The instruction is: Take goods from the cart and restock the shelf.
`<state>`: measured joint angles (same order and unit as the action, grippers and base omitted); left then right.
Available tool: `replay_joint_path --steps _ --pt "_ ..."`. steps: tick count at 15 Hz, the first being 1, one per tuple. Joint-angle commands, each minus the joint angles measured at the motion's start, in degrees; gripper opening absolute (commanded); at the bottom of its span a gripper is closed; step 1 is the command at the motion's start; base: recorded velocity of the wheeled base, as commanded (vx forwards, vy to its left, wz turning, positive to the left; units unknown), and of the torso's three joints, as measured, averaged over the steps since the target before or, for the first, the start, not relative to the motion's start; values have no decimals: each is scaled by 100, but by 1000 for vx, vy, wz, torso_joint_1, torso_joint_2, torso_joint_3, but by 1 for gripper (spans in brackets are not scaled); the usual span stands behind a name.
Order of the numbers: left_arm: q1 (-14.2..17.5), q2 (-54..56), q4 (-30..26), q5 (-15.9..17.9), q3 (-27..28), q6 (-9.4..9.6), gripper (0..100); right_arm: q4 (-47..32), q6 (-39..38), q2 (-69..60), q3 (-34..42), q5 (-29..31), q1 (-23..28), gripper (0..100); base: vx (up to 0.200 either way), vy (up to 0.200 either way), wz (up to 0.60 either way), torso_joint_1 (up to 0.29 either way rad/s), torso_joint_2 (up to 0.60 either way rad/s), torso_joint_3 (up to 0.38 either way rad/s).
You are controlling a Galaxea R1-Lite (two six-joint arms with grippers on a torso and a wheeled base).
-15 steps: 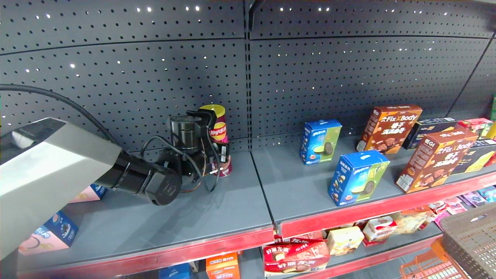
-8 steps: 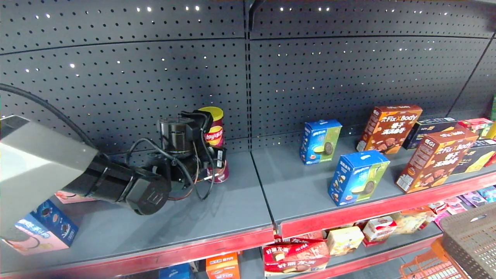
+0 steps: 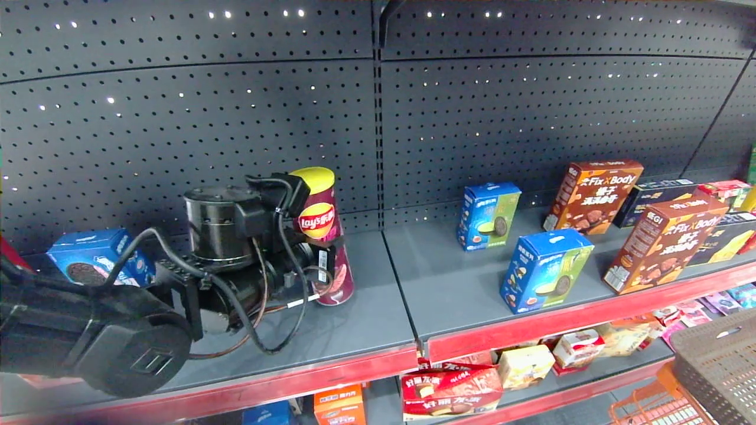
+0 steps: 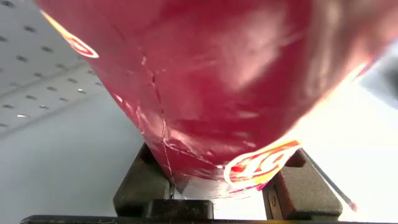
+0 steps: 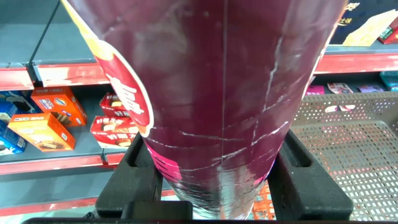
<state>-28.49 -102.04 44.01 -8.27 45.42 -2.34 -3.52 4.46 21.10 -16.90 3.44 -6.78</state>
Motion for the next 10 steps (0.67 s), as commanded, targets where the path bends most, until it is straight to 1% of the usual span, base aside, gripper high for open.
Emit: replay_joint_path --steps 1,3,4,6,7,10 --pt "-25 360 11 88 -332 -12 0 1 2 -10 -15 -1 1 0 0 0 0 0 0 0" --pt "-51 439 20 88 -543 -12 0 1 2 -10 -15 8 1 0 0 0 0 0 0 0" --pt "-78 500 73 150 -763 -12 0 1 2 -18 -15 17 10 0 0 0 0 0 0 0" --pt "-113 500 547 273 -1071 32 0 1 2 -36 -24 17 10 0 0 0 0 0 0 0" --pt "-113 492 758 308 -1176 23 0 1 2 -80 -24 25 10 0 0 0 0 0 0 0" --pt "-113 509 820 308 -1334 41 0 -8 2 -133 2 61 10 0 0 0 0 0 0 0"
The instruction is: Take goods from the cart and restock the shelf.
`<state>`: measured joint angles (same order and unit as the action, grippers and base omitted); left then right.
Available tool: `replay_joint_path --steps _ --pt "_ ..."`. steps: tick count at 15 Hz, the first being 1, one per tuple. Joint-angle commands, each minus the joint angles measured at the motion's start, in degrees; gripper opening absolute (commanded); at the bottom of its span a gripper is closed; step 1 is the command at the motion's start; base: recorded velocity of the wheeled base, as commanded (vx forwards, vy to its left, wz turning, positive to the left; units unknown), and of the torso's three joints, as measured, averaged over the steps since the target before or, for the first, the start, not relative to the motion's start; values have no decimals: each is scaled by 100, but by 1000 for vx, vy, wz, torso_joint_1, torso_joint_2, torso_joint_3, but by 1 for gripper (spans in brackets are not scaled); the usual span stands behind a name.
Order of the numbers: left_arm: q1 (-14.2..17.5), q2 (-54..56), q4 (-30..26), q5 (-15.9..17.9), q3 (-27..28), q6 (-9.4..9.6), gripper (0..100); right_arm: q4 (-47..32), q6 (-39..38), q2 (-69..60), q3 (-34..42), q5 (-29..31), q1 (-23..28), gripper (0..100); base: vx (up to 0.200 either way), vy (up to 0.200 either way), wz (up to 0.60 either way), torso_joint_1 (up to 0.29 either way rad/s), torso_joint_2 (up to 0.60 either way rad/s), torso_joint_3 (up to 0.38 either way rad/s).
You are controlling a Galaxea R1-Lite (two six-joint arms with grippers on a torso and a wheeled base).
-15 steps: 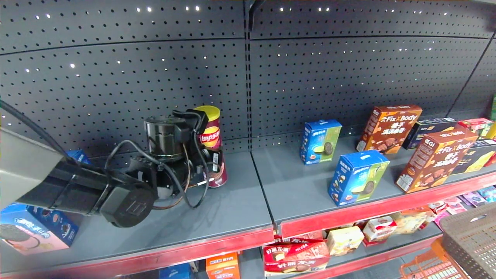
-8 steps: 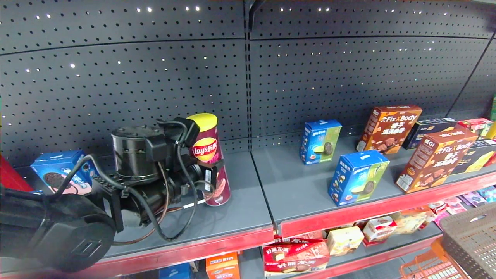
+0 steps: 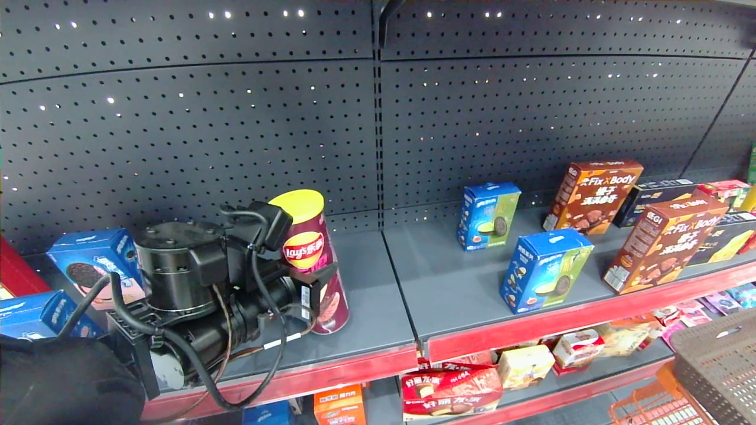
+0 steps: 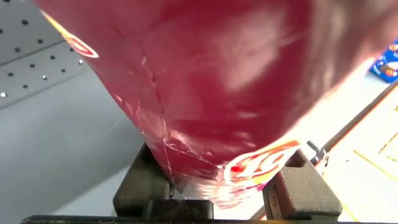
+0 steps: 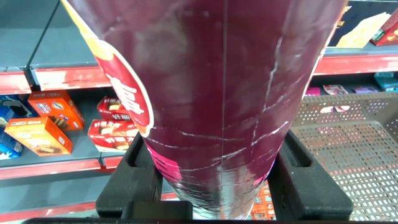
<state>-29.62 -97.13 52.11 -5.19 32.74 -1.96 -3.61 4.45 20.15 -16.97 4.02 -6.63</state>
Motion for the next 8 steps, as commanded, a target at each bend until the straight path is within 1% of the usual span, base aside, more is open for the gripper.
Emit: replay_joint_path --steps 1,4,6,8 --pt "0 54 9 10 -93 3 0 0 3 -38 9 2 -5 0 0 0 0 0 0 0" --pt "27 89 0 1 -93 20 0 0 3 -38 9 2 -5 0 0 0 0 0 0 0" --pt "62 81 0 10 -102 126 0 0 3 -38 1 2 -5 0 0 0 0 0 0 0" --pt "62 89 9 10 -163 135 0 0 3 -38 1 2 -5 0 0 0 0 0 0 0"
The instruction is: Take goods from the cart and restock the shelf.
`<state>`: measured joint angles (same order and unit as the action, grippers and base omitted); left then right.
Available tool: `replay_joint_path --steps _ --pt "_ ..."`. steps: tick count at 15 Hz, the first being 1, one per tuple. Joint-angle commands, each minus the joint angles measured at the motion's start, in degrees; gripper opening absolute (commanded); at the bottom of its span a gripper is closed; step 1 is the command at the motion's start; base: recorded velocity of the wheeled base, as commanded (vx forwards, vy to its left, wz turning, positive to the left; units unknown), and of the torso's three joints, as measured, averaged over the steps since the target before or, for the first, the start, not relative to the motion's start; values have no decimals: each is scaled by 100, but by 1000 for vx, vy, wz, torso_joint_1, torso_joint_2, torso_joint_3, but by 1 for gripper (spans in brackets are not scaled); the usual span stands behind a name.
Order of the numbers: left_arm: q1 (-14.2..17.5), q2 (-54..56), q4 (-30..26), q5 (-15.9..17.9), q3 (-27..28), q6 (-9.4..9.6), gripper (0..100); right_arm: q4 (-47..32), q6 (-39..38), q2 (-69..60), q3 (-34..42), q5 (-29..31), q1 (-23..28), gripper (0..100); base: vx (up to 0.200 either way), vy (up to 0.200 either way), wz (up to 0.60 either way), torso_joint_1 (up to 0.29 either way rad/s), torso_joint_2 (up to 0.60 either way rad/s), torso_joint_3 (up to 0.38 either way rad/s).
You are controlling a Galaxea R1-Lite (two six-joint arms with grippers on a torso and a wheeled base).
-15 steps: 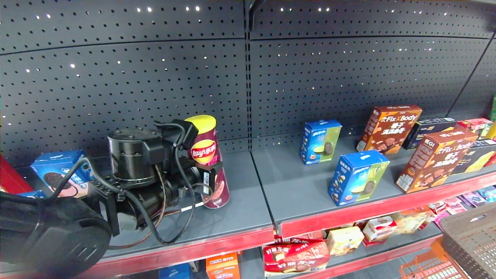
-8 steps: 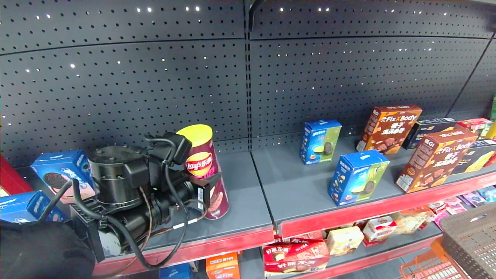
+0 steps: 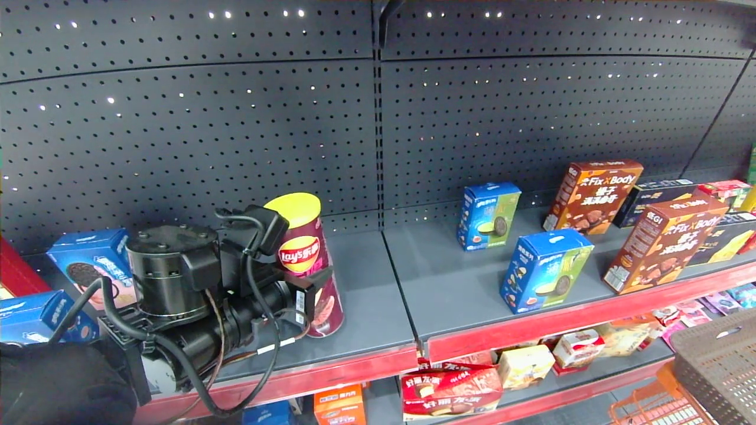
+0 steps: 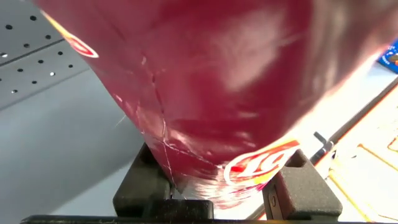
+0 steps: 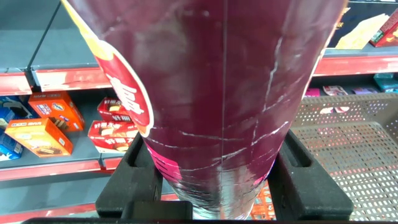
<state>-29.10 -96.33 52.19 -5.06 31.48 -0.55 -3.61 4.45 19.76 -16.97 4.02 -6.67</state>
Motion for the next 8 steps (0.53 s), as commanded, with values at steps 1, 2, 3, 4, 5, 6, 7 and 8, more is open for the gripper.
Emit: replay_joint_path --steps 1,2,3,4,5,6,7,8 --pt "1 9 2 5 -89 -7 0 0 3 1 9 2 -1 0 0 0 0 0 0 0" --pt "10 9 11 5 -168 -7 0 0 3 -7 9 2 -1 0 0 0 0 0 0 0" --pt "18 27 11 5 -238 -7 0 0 3 1 -8 2 -1 0 0 0 0 0 0 0" --pt "45 44 11 5 -265 -7 0 0 3 1 -17 2 -1 0 0 0 0 0 0 0" --pt "71 53 11 14 -274 -7 0 0 3 1 -17 2 -1 0 0 0 0 0 0 0" --pt "133 44 11 40 -274 -7 0 0 3 1 -17 2 -1 0 0 0 0 0 0 0" --pt "185 44 11 66 -274 -7 0 0 3 1 -8 2 -1 0 0 0 0 0 0 0" --pt "229 44 11 102 -274 2 0 0 3 1 1 2 -1 0 0 0 0 0 0 0"
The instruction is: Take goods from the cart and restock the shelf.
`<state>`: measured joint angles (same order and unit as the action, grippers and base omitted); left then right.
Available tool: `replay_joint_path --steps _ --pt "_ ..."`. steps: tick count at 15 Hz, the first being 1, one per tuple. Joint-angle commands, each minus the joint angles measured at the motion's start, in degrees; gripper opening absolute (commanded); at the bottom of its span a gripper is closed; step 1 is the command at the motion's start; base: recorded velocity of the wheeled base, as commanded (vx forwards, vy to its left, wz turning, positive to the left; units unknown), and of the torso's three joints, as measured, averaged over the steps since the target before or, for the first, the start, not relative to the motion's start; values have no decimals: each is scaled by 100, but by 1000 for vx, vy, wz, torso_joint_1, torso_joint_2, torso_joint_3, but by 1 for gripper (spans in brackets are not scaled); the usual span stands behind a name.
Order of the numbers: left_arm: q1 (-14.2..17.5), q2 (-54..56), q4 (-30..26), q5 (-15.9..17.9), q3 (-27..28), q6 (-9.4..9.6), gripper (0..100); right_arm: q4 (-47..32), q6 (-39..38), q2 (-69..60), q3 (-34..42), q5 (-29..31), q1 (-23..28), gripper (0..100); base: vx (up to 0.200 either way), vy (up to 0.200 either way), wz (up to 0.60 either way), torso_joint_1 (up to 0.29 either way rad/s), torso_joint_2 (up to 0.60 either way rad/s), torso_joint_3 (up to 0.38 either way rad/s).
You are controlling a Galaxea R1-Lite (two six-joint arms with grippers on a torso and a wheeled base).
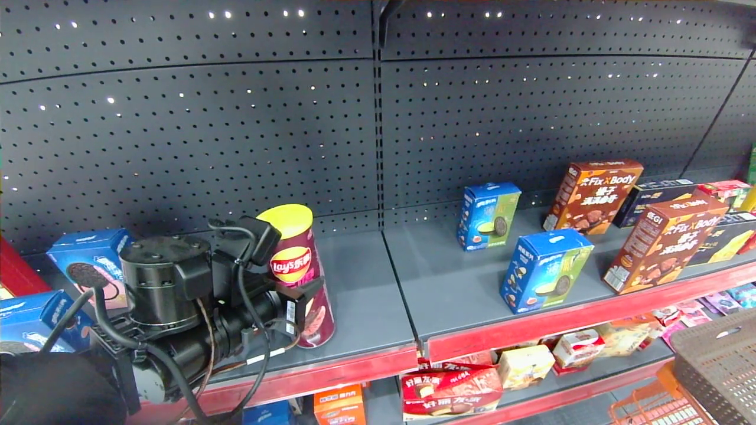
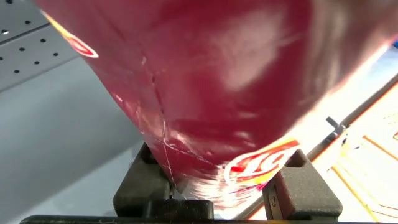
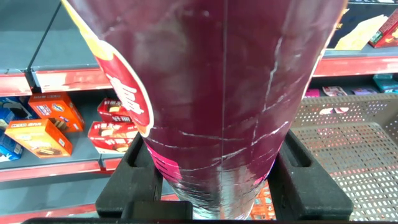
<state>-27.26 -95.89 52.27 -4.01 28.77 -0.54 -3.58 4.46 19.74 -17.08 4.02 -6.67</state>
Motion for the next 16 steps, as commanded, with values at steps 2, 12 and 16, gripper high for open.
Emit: replay_joint_path --steps 2,12,16 --pt "80 0 2 14 -12 1 0 -2 2 4 12 -7 -1 0 0 0 0 0 0 0" --pt "80 -492 670 -12 -293 10 0 -2 2 39 -50 2 -1 0 0 0 0 0 0 0" --pt "142 -527 758 -21 -355 203 100 -2 2 13 -50 2 -1 0 0 0 0 0 0 0"
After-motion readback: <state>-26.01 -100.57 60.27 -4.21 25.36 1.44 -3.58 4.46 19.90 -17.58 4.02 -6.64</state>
